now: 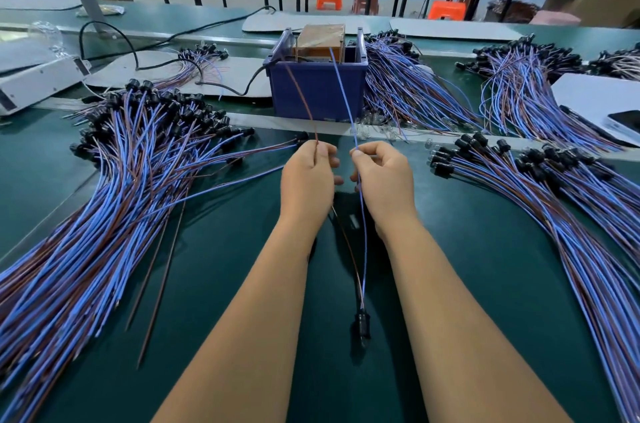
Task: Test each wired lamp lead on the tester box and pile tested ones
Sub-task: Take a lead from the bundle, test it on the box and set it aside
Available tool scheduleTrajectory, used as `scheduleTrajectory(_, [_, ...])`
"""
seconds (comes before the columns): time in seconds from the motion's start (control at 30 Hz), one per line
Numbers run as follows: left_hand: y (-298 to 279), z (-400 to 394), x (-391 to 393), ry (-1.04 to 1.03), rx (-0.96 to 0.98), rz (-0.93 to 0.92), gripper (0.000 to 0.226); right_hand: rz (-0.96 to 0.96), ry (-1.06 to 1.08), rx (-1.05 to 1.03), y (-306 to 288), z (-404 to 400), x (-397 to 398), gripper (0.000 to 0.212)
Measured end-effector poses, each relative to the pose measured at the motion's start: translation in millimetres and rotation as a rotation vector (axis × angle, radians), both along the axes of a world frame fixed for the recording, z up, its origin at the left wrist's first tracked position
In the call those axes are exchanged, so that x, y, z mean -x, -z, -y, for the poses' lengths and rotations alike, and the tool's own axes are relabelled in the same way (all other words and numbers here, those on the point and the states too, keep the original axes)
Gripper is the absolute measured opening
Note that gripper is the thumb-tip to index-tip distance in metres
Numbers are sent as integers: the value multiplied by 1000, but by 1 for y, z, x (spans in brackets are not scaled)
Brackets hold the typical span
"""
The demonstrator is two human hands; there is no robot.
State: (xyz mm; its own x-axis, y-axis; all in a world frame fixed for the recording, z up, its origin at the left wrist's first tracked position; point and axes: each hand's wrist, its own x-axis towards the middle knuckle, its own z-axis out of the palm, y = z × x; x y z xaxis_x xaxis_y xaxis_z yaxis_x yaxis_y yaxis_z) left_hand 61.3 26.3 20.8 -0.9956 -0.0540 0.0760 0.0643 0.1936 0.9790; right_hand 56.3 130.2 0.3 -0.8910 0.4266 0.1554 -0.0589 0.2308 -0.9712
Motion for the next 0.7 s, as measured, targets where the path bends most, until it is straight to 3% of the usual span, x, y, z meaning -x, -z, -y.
scheduleTrajectory(0.3, [12, 11, 21, -201, 81, 48, 32, -8, 21, 82, 1, 0, 0, 14])
scheduleTrajectory(0.5, [17, 19, 25, -139, 151, 36, 26, 9, 36, 138, 2, 0, 2, 26])
scheduleTrajectory(0.7, [22, 16, 27, -136, 187, -21, 27, -50, 60, 193, 0, -3, 0, 25])
